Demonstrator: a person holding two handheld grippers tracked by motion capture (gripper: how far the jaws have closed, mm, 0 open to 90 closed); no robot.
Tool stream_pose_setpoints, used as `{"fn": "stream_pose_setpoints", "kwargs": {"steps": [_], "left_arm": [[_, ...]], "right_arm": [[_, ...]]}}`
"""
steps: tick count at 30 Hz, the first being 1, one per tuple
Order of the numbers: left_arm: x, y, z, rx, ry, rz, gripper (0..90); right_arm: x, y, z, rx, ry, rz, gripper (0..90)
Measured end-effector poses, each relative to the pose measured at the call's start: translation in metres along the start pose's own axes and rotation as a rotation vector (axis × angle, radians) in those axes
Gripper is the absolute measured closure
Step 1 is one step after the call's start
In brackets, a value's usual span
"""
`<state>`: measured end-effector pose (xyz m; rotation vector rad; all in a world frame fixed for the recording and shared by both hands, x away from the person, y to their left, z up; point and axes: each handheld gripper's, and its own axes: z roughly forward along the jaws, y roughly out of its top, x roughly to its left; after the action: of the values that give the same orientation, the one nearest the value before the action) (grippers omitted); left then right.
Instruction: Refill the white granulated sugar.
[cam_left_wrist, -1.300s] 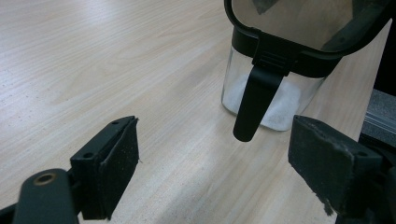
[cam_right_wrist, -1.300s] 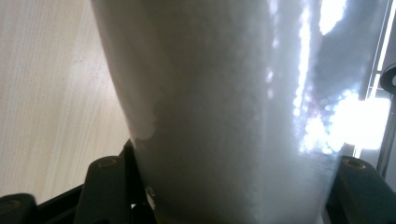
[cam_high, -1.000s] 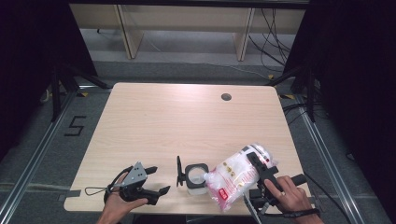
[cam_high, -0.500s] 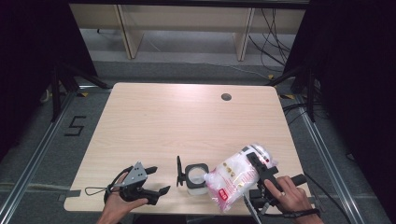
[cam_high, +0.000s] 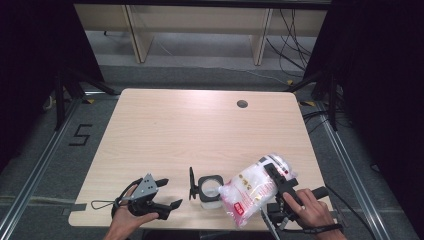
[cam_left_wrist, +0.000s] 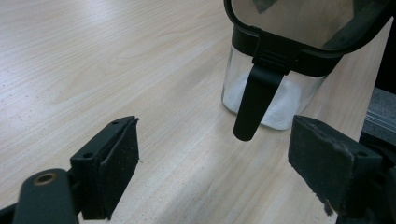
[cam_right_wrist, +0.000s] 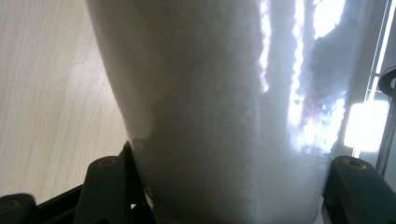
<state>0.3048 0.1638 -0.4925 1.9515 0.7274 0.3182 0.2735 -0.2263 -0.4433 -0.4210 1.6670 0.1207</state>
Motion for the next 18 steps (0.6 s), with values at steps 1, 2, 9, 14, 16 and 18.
{"fn": "stream_pose_setpoints", "kwargs": {"steps": [1, 2, 9, 14, 16, 18], "left_arm": [[0.0001, 0.0001, -0.0002, 0.000, -0.001, 0.002, 15.8], [-0.0002, -0.0001, -0.0001, 0.000, 0.000, 0.002, 15.8], [-0.0003, -0.0003, 0.0006, 0.001, -0.003, -0.001, 15.8], [0.0000, -0.0003, 0.0005, 0.000, -0.002, -0.001, 15.8], [0.0008, -0.0001, 0.0005, 0.000, -0.005, 0.002, 15.8], [0.0001, 0.0001, 0.0001, 0.001, 0.000, 0.003, 15.8]], "right_arm": [[0.0002, 0.0001, -0.0002, 0.002, -0.001, 0.004, 40.6], [-0.0010, 0.0001, 0.0001, -0.007, -0.005, -0.011, 40.6], [-0.0017, 0.0000, 0.0001, -0.012, -0.008, -0.015, 40.6], [-0.0026, 0.0005, -0.0005, -0.007, -0.003, -0.015, 40.5], [-0.0024, 0.0009, -0.0008, 0.000, 0.002, -0.005, 40.5], [-0.0021, 0.0009, -0.0006, -0.006, -0.002, -0.007, 40.6]]}}
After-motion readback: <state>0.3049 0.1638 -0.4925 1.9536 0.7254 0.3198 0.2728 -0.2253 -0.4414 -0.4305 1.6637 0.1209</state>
